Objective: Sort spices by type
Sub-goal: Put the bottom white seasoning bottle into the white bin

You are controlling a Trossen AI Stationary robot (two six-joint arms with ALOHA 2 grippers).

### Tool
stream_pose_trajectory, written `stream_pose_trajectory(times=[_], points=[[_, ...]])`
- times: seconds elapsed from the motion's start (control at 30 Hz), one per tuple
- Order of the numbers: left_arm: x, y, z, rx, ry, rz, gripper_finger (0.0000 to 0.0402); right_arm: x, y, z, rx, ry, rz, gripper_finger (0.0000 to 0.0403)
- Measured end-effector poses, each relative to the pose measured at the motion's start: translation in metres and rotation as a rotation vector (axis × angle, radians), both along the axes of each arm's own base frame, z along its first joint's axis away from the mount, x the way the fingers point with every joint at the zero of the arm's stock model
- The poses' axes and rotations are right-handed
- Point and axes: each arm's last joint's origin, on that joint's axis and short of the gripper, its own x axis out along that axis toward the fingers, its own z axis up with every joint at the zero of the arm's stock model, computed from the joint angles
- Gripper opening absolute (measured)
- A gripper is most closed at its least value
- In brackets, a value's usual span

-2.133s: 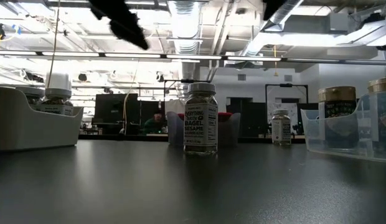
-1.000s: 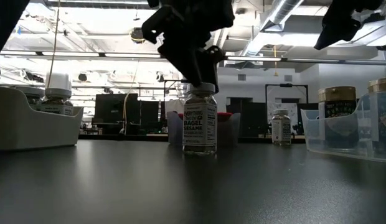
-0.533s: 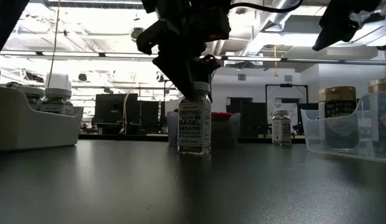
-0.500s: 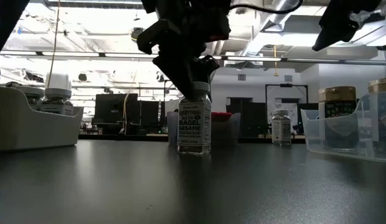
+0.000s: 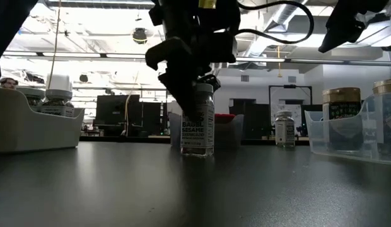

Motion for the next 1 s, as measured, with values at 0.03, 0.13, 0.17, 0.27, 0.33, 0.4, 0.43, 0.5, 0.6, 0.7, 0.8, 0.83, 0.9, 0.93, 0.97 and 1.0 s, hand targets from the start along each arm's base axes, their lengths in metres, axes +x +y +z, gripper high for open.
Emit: stream_pose_trajectory(times=[0.03, 0.13, 0.17, 0.27, 0.33, 0.4, 0.43, 0.5, 0.6, 0.7, 0.8, 0.83, 0.9, 0.93, 0.97, 1.0], points=[[0.000, 0.000, 0.001, -0.002, 0.000, 0.006, 0.0267, 0.000, 0.000, 0.000, 0.000, 0.000, 0.000, 0.0315], [0.000, 0.001, 0.001, -0.003, 0.003, 0.010, 0.0267, 0.000, 0.000, 0.000, 0.000, 0.000, 0.000, 0.0315], [0.000, 0.001, 0.000, -0.004, 0.004, 0.012, 0.0267, 0.000, 0.000, 0.000, 0.000, 0.001, -0.001, 0.0315], [0.000, 0.001, 0.001, -0.005, 0.004, 0.016, 0.0267, 0.000, -0.001, 0.000, -0.002, 0.003, -0.007, 0.0315], [-0.001, 0.001, 0.001, -0.006, 0.004, 0.018, 0.0267, 0.000, -0.001, 0.000, -0.002, 0.003, -0.007, 0.0315], [-0.002, 0.001, 0.006, -0.007, 0.001, 0.021, 0.0267, 0.000, -0.001, 0.000, -0.002, 0.003, -0.007, 0.0315], [0.000, 0.001, 0.009, -0.008, -0.012, 0.020, 0.0267, 0.000, -0.001, 0.000, -0.002, 0.003, -0.007, 0.0315], [0.002, 0.002, 0.016, -0.005, -0.033, 0.014, 0.0267, 0.000, -0.001, 0.000, -0.002, 0.003, -0.007, 0.0315], [0.002, 0.005, 0.018, -0.003, -0.033, 0.012, 0.0267, 0.000, -0.001, 0.000, -0.001, 0.003, -0.008, 0.0315], [0.001, 0.006, 0.017, -0.005, -0.017, 0.020, 0.0267, 0.000, -0.001, 0.000, 0.002, 0.003, -0.011, 0.0315], [0.000, 0.005, 0.016, -0.005, -0.010, 0.019, 0.0267, 0.000, -0.001, 0.000, 0.003, 0.002, -0.012, 0.0315], [0.000, 0.004, 0.015, -0.006, -0.008, 0.020, 0.0267, 0.000, -0.001, 0.000, 0.003, 0.002, -0.012, 0.0315], [0.000, 0.004, 0.015, -0.007, -0.008, 0.021, 0.0267, 0.000, -0.001, 0.000, 0.004, 0.001, -0.013, 0.0315], [0.001, 0.004, 0.012, -0.007, -0.004, 0.021, 0.0267, 0.000, -0.001, 0.000, 0.004, 0.001, -0.013, 0.0315], [0.002, 0.004, 0.010, -0.007, 0.001, 0.023, 0.0267, 0.000, -0.001, 0.000, 0.004, 0.000, -0.013, 0.0315], [0.002, 0.004, 0.008, -0.007, 0.007, 0.029, 0.0267, 0.000, -0.001, 0.000, 0.004, 0.000, -0.013, 0.0315]])
